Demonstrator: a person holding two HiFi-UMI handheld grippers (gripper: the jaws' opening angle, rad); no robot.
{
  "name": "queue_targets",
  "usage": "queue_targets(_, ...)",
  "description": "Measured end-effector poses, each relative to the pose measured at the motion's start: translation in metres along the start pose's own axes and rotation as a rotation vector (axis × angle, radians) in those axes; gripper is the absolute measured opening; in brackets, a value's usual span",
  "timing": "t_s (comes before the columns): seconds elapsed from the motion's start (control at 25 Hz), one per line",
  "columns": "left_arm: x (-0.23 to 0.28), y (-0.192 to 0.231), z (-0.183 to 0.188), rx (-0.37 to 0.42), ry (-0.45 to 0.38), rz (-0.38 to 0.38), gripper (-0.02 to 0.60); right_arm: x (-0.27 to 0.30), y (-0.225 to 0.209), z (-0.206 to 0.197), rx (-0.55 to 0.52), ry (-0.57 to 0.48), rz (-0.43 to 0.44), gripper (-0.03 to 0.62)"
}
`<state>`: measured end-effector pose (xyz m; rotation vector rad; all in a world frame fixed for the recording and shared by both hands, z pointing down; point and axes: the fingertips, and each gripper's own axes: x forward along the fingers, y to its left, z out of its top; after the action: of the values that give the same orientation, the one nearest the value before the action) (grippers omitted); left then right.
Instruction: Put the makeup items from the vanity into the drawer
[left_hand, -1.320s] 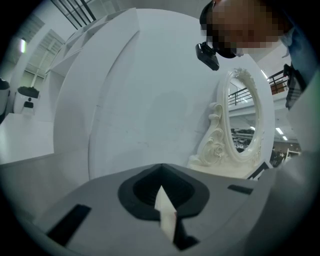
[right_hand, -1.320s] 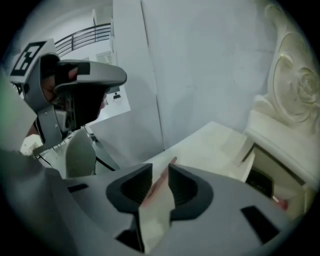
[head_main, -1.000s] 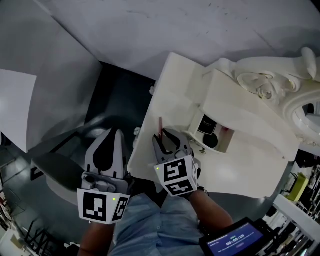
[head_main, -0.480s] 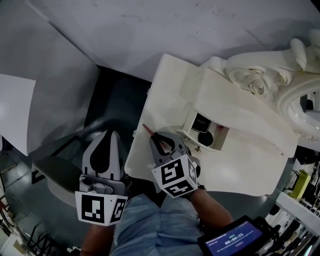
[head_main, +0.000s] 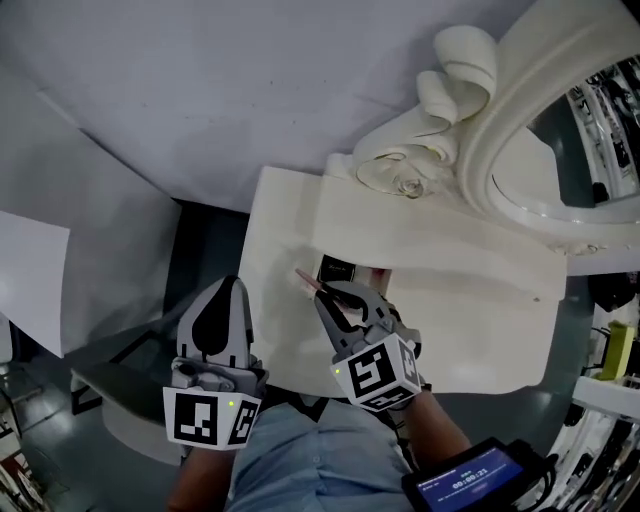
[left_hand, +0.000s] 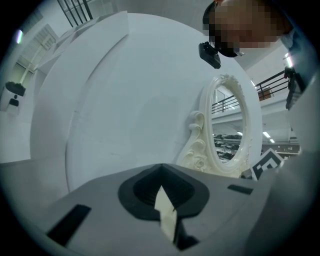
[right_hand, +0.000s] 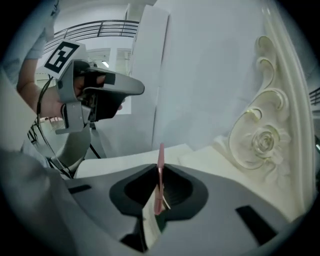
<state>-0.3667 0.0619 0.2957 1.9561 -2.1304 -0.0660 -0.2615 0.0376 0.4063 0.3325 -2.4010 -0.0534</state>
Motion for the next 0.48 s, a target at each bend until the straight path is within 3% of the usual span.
queue_targets(0.32,0.025,-0.048,-0.010,0.028,0.047,-0.074,-0.002,-0.013,-0.022,-0.062,-0.070,0.120,0.044,0.041)
queue_targets(0.48,0.032,-0.057,-0.017,0.042,0.081,-0.086,-0.002,-0.011,-0.031,-0.066,0.003,0.082,0.012,0.081)
